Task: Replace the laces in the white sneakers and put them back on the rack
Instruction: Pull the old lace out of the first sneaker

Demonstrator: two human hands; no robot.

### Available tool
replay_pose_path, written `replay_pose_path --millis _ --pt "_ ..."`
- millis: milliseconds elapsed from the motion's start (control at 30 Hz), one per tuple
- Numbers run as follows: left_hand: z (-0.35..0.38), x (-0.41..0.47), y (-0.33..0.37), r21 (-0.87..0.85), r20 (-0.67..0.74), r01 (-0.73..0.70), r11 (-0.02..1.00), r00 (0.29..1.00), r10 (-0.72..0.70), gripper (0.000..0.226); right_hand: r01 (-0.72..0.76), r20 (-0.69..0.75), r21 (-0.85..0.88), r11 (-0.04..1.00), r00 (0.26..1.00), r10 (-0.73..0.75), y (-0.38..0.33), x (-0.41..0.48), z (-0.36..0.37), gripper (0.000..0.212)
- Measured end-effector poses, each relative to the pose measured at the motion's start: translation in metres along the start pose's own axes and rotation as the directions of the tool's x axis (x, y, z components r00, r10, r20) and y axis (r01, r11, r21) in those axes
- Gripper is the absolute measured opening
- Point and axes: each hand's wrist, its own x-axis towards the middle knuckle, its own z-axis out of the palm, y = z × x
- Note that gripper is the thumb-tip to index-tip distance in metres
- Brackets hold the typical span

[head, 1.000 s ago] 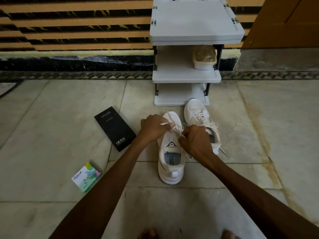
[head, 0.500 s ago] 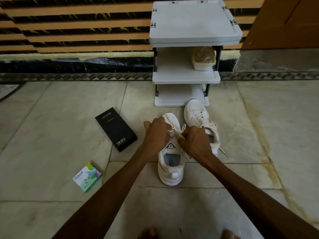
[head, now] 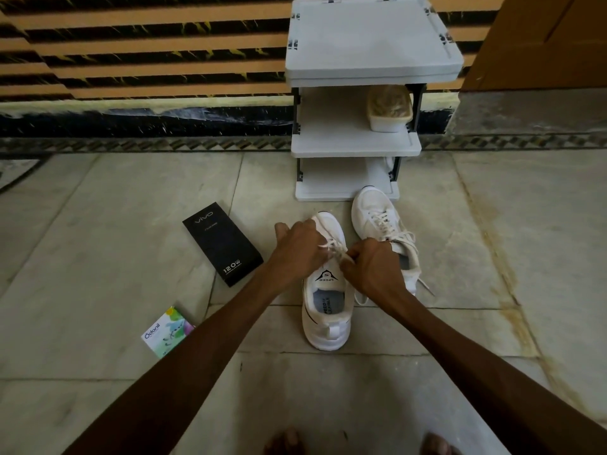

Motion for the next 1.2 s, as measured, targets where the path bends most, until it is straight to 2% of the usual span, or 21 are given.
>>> replay_pose_path --millis 33,67,100,133,167,200,233,267,300,367,400,433,467,500,733,933,1000,1067,1133,1167,1200 --pt "-0.003 0.000 0.001 -0.136 -0.027 0.018 0.991 0.999 -0.022 0.016 -0.001 -0.008 0.007 1.000 1.000 0.001 0.000 0.000 0.000 0.024" --pt "-0.007 -0.001 0.001 -0.376 -0.062 0.052 0.925 0.995 -0.081 0.013 -0.004 -0.015 0.014 1.000 1.000 0.005 0.001 -0.001 0.001 0.025" --pt "-0.012 -0.001 0.000 -0.654 -0.065 0.079 0.752 0.985 -0.160 0.017 -0.012 -0.019 0.019 1.000 1.000 0.012 0.001 -0.001 0.001 0.025" --pt "-0.018 -0.001 -0.003 -0.890 -0.026 0.085 0.448 0.971 -0.237 0.020 -0.018 -0.019 0.019 1.000 1.000 0.018 0.000 -0.002 0.001 0.025" --pt "-0.021 -0.002 -0.004 -0.989 0.044 0.080 0.123 0.962 -0.269 0.020 -0.020 -0.019 0.016 1.000 1.000 0.020 0.000 -0.002 0.001 0.023" --pt "-0.022 -0.003 -0.006 -0.989 0.100 0.070 -0.131 0.965 -0.243 0.019 -0.020 -0.020 0.011 1.000 1.000 0.020 0.000 -0.003 0.000 0.022" --pt "-0.021 -0.005 -0.008 -0.960 0.122 0.063 -0.273 0.971 -0.204 0.020 -0.018 -0.021 0.007 1.000 1.000 0.018 0.000 -0.003 0.000 0.021" --pt "-0.018 -0.006 -0.009 -0.960 0.116 0.065 -0.273 0.977 -0.176 0.021 -0.017 -0.021 0.007 1.000 1.000 0.017 0.000 -0.002 0.001 0.021" --pt "-0.015 -0.006 -0.012 -0.989 0.091 0.069 -0.132 0.981 -0.170 0.022 -0.018 -0.018 0.008 1.000 1.000 0.018 0.001 -0.001 0.001 0.022" --pt "-0.009 -0.004 -0.015 -0.912 -0.015 0.037 0.408 0.992 -0.124 0.020 -0.028 -0.008 0.003 1.000 1.000 0.028 0.001 0.001 0.003 0.022" --pt "-0.004 -0.001 -0.017 -0.741 -0.050 0.015 0.672 0.996 -0.077 0.024 -0.029 -0.008 -0.002 1.000 1.000 0.029 0.002 0.001 0.004 0.022" --pt "-0.001 0.002 -0.018 -0.500 -0.037 0.010 0.866 0.999 -0.032 0.035 -0.024 -0.013 -0.010 1.000 1.000 0.024 0.002 0.002 0.005 0.022" --pt "0.002 0.003 -0.017 -0.291 0.013 0.022 0.956 1.000 -0.019 0.048 -0.016 -0.022 -0.023 1.000 1.000 0.015 0.003 0.003 0.006 0.024" --pt "0.004 0.003 -0.014 -0.180 0.051 0.031 0.983 0.998 -0.023 0.056 -0.008 -0.029 -0.038 0.999 1.000 0.007 0.003 0.003 0.007 0.026" --pt "0.015 0.006 -0.001 -0.224 -0.122 0.095 0.970 0.985 -0.125 0.018 -0.011 -0.035 -0.061 0.998 0.999 0.009 0.002 0.003 0.007 0.021" --pt "0.016 0.011 0.009 -0.425 0.063 0.303 0.853 0.950 -0.306 0.036 -0.018 -0.038 -0.045 0.999 0.999 0.017 0.001 0.004 0.011 0.026" --pt "0.016 0.009 0.008 -0.593 0.127 0.374 0.713 0.918 -0.375 0.041 -0.015 -0.036 -0.052 0.999 0.999 0.013 0.000 0.002 0.009 0.023" --pt "0.016 0.005 0.007 -0.838 0.188 0.367 0.403 0.889 -0.419 0.035 -0.017 -0.034 -0.071 0.997 0.999 0.014 0.000 0.000 0.009 0.019" --pt "0.007 0.007 0.005 -0.936 0.293 0.348 0.058 0.859 -0.420 0.017 -0.022 -0.047 -0.065 0.998 0.999 0.019 0.002 -0.001 0.010 0.019" --pt "0.002 0.010 0.000 -0.939 0.318 0.343 -0.016 0.851 -0.418 0.014 -0.021 -0.052 -0.059 0.998 0.999 0.018 0.003 -0.001 0.011 0.020" --pt "-0.004 0.014 -0.004 -0.941 0.318 0.337 -0.028 0.856 -0.408 0.014 -0.020 -0.049 -0.053 0.998 0.999 0.017 0.004 -0.001 0.012 0.021"
